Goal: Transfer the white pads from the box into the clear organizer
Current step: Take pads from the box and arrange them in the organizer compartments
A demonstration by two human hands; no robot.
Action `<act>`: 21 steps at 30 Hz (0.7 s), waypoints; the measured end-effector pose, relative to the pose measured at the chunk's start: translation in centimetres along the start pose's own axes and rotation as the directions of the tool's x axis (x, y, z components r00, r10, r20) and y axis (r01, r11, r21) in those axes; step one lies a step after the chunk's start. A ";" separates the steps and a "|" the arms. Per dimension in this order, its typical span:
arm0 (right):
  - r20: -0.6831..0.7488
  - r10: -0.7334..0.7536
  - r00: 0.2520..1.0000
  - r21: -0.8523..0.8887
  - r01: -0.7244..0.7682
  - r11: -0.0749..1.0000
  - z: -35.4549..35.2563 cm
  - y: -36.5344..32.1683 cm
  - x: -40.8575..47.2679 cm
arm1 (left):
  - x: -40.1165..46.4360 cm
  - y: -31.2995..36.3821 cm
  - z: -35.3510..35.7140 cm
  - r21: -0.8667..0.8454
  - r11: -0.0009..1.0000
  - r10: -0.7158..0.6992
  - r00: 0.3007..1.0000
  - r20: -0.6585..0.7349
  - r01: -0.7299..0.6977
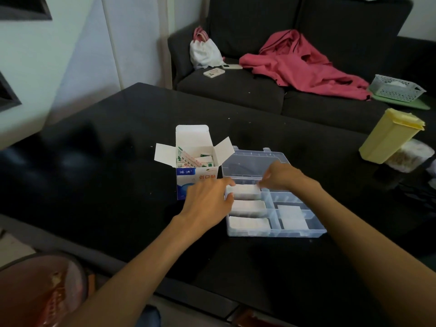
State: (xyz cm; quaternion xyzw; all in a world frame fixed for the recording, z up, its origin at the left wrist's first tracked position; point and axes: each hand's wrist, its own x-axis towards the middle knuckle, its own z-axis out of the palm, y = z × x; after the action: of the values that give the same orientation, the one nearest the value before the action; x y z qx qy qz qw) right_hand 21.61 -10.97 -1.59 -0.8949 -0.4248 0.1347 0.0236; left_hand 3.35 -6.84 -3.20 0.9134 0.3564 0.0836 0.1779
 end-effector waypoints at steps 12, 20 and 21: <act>-0.415 -0.280 0.866 0.263 0.409 0.874 -7.6 -5.2 -6.2 | -1.8 -2.9 -5.7 0.024 1.000 0.019 0.728 -0.686 -0.003; -0.117 -0.467 0.876 0.071 0.477 0.876 -3.0 -13.6 -2.8 | -2.0 -6.9 -5.6 -0.201 0.962 -0.257 0.855 -0.450 0.183; -0.127 -0.471 0.873 0.053 0.481 0.875 -3.1 -13.8 -2.5 | -2.0 -7.0 -5.6 -0.210 0.960 -0.259 0.863 -0.434 0.182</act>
State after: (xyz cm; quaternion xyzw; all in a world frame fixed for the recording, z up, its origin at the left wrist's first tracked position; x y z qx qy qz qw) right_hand 10.50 -3.87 4.07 -0.7670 -0.6241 0.0929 0.1166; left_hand -4.08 -1.95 -0.82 0.8033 0.4827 0.3040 0.1710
